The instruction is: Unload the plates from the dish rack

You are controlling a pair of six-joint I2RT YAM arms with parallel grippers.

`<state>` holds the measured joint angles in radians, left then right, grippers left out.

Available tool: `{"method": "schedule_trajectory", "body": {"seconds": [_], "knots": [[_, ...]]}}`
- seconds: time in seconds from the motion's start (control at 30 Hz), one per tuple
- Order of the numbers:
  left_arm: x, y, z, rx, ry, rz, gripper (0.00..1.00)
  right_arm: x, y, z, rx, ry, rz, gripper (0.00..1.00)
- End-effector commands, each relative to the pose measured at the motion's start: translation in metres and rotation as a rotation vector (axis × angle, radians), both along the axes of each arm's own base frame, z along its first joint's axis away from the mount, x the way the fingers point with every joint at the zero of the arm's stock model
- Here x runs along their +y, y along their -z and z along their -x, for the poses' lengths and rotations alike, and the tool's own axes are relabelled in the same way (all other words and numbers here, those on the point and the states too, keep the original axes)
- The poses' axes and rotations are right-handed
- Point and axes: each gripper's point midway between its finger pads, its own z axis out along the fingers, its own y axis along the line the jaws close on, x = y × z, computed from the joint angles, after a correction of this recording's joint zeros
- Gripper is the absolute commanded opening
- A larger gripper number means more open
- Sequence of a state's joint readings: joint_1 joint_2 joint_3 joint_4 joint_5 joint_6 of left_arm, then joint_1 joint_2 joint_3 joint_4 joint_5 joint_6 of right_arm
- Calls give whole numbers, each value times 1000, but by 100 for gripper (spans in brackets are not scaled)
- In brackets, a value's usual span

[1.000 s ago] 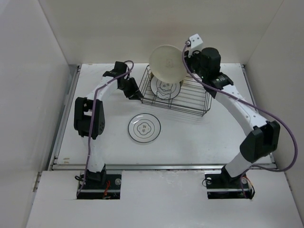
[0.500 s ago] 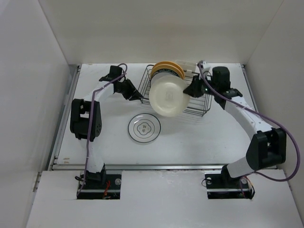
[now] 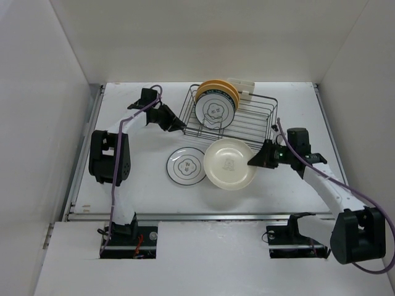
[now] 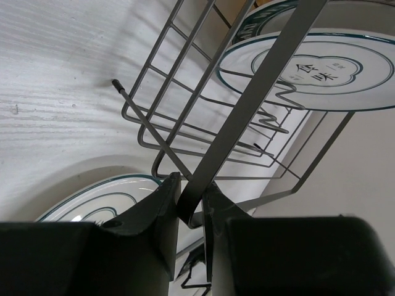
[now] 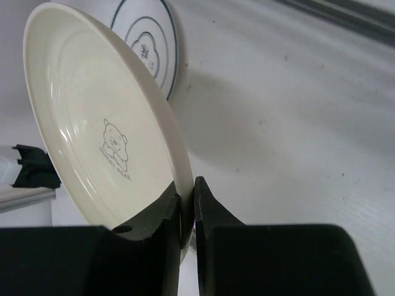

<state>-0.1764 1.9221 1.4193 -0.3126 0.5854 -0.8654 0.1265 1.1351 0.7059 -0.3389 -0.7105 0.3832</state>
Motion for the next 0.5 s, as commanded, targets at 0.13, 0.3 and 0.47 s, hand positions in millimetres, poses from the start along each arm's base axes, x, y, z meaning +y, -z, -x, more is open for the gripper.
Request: {"method": "schedule_trajectory", "body": {"seconds": [0.13, 0.3, 0.47], "knots": [[2, -6, 4, 74, -92, 64, 0, -33, 60, 20, 214, 234, 141, 0], [5, -6, 6, 64, -74, 41, 0, -40, 78, 13, 263, 300, 174, 5], [11, 1, 10, 60, -51, -18, 0, -48, 68, -9, 234, 364, 214, 58]]}}
